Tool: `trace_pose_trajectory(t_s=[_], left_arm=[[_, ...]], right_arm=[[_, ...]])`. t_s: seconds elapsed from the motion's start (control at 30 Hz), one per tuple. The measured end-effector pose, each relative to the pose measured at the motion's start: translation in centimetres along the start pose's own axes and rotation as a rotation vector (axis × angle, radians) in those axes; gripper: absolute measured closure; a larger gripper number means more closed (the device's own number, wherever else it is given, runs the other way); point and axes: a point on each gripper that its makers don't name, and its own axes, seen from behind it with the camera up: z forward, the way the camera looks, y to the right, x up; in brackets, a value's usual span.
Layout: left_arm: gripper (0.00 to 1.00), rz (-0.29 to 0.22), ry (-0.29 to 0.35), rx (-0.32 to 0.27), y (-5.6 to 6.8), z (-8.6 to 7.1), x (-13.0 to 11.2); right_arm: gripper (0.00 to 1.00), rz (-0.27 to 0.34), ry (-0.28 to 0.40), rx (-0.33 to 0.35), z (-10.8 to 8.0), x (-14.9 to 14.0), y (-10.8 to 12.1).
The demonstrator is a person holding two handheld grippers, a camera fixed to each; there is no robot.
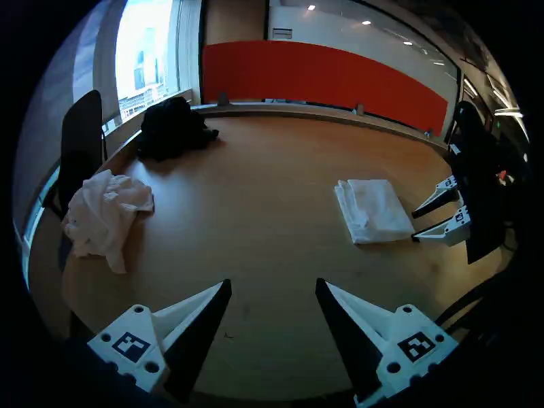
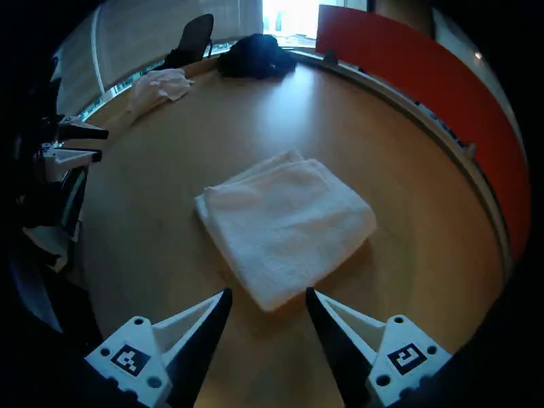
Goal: Fold towel
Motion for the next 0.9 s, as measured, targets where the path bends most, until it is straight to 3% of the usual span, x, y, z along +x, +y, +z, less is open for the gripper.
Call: trace_pose_trajectory(t_s=[0.4, 0.6, 0.9], left_arm=[[0.08, -0.005, -0.001, -0.003, 0.1, -0.2, -0.3], [0.08, -0.001, -0.002, -0.003, 0.1, -0.3, -0.4], [0.08, 0.002, -0.005, -0.005, 0.2, -0.3, -0.6]], right_arm=[[0.57, 0.037, -0.029, -0.004, 0.7, -1.6, -0.1], [0.63, 0.053, -0.028, -0.006, 0.9, -1.9, -0.1], [0.93, 0.063, -0.022, -0.01, 0.9, -2.0, 0.0]])
